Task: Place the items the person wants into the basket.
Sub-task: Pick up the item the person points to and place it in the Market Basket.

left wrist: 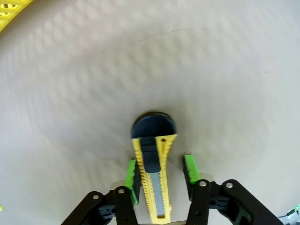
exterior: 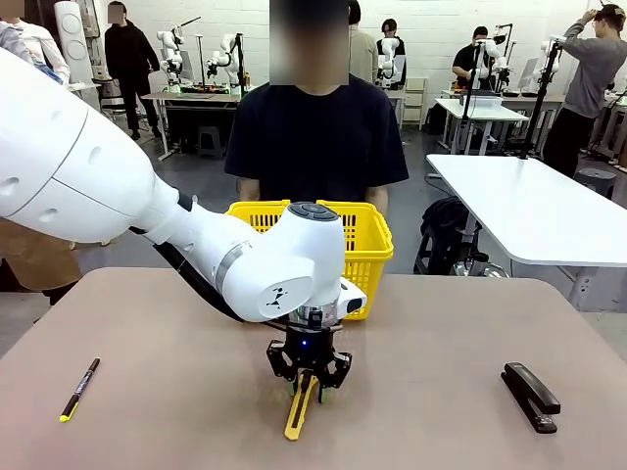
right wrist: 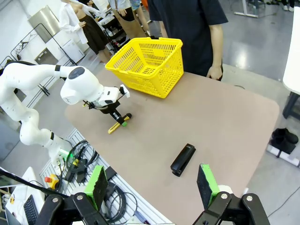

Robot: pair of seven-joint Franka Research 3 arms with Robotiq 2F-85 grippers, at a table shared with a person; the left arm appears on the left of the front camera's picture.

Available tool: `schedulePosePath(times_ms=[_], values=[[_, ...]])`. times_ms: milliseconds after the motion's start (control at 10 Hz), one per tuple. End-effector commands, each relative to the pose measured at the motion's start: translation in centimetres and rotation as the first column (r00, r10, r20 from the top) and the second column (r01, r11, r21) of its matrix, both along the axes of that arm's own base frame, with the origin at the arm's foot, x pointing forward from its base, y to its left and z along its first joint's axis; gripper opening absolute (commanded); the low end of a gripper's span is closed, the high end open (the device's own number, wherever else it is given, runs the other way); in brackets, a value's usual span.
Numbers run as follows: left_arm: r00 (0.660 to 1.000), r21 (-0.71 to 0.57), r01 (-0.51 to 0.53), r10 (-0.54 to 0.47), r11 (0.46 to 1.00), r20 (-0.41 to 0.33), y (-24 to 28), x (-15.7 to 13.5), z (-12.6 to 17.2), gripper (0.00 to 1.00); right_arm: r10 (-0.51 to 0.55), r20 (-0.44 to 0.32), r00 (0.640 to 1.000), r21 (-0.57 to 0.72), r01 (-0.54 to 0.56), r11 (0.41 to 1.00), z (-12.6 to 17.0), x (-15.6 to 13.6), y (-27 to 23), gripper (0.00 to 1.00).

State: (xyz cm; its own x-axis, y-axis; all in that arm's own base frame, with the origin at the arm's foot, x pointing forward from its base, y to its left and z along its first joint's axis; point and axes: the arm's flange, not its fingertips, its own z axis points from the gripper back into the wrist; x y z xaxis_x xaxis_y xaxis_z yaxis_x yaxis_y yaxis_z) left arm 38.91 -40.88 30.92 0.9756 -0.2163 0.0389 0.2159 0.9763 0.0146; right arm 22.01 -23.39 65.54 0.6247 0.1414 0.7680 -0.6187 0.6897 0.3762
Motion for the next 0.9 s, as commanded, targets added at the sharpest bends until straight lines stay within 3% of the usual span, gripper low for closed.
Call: schedulePosePath(times_ms=[0, 100, 600, 700, 800], values=[[1.0, 0.005, 0.006, -0.006, 1.0, -0.028, -0.3, 0.3, -0.3, 0.1, 0.014, 0.015, 1.0, 0.007, -0.014, 1.0, 0.2, 0.1, 0.0, 1.0], [0.999, 0.005, 0.007, -0.007, 1.0, -0.031, -0.3, 0.4, -0.3, 0.02, 0.014, 0.015, 1.0, 0.007, -0.014, 1.0, 0.2, 0.1, 0.0, 1.0], [0.997, 0.058, 0.048, -0.044, 0.997, -0.063, -0.4, 0.5, 0.3, 0.0, 0.014, 0.015, 1.0, 0.007, -0.014, 1.0, 0.2, 0.1, 0.0, 1.0], [0.992, 0.081, 0.092, -0.085, 0.992, -0.093, -0.2, -0.1, 3.1, 0.0, 0.014, 0.015, 1.0, 0.007, -0.014, 1.0, 0.2, 0.1, 0.0, 1.0], [0.99, 0.099, 0.132, -0.126, 0.986, -0.064, 0.2, -1.1, 8.0, 0.0, 0.014, 0.015, 1.0, 0.007, -0.014, 1.0, 0.2, 0.1, 0.0, 1.0]])
